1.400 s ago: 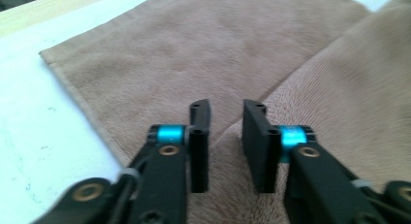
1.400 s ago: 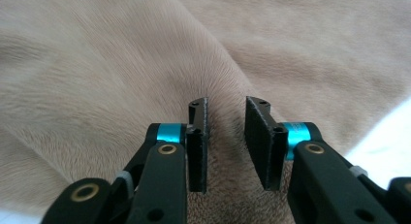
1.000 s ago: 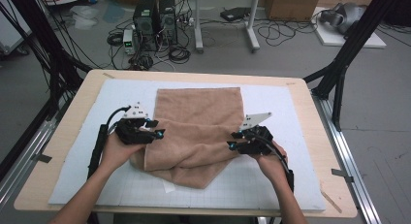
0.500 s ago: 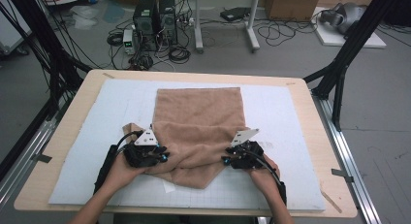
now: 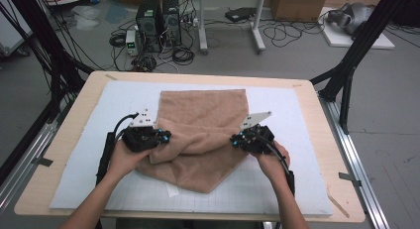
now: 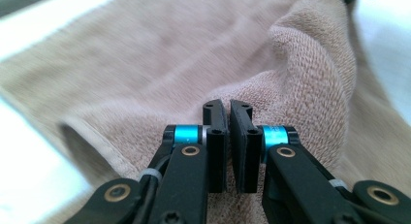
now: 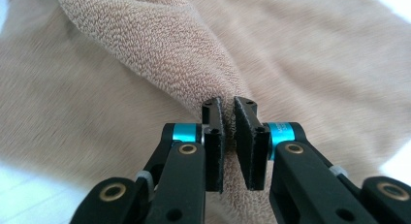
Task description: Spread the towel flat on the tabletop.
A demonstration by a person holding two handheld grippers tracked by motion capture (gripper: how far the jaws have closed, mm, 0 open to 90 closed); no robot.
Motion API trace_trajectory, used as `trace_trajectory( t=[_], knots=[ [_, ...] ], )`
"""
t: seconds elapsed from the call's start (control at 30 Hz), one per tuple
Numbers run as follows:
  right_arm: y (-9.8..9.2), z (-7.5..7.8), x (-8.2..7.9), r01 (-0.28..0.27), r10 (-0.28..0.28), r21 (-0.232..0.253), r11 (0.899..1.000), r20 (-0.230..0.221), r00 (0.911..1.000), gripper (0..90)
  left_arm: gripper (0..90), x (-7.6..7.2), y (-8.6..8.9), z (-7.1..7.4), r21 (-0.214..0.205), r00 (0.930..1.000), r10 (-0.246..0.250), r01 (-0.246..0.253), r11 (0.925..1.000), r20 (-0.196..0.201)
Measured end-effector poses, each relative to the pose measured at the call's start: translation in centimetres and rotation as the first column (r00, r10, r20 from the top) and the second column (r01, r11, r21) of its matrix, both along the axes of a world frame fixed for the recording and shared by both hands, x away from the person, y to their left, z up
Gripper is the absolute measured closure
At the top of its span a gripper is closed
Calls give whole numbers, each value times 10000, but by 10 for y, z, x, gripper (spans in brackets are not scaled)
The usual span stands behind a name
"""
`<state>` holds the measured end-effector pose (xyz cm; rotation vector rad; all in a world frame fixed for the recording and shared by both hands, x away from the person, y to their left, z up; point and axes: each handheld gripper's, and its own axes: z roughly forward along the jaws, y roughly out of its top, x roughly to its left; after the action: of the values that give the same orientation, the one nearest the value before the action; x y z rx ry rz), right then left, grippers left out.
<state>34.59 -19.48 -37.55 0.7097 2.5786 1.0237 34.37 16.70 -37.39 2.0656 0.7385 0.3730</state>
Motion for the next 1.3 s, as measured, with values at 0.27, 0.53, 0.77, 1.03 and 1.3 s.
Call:
trace_trajectory(
  t=[0.27, 0.53, 0.77, 1.03, 1.3],
  knots=[
    [1, -6, 51, 1042, -1057, -271, 9942, -624, 9924, 819, 835, 63, 0, -18, 341, 9829, 1639, -1615, 9863, -838],
    [7, -19, 56, 1128, -1193, -828, 9902, -785, 9898, 723, 629, 65, 8, -20, 432, 9778, 1694, -1652, 9853, -1230],
    [0, 7, 22, 636, -634, 154, 9979, -142, 9979, 637, 515, 35, 16, 5, 175, 9920, 1140, -1132, 9934, -538],
    [13, -5, -21, -429, 429, -31, 9991, -73, 9991, 610, 479, -16, 8, -7, 446, 9997, -186, 194, 9988, -172],
    [29, -47, -32, -821, 807, -65, 9966, -1183, 9897, 548, 521, -16, -4, -43, 2020, 9989, 47, 47, 9794, -462]
  ],
)
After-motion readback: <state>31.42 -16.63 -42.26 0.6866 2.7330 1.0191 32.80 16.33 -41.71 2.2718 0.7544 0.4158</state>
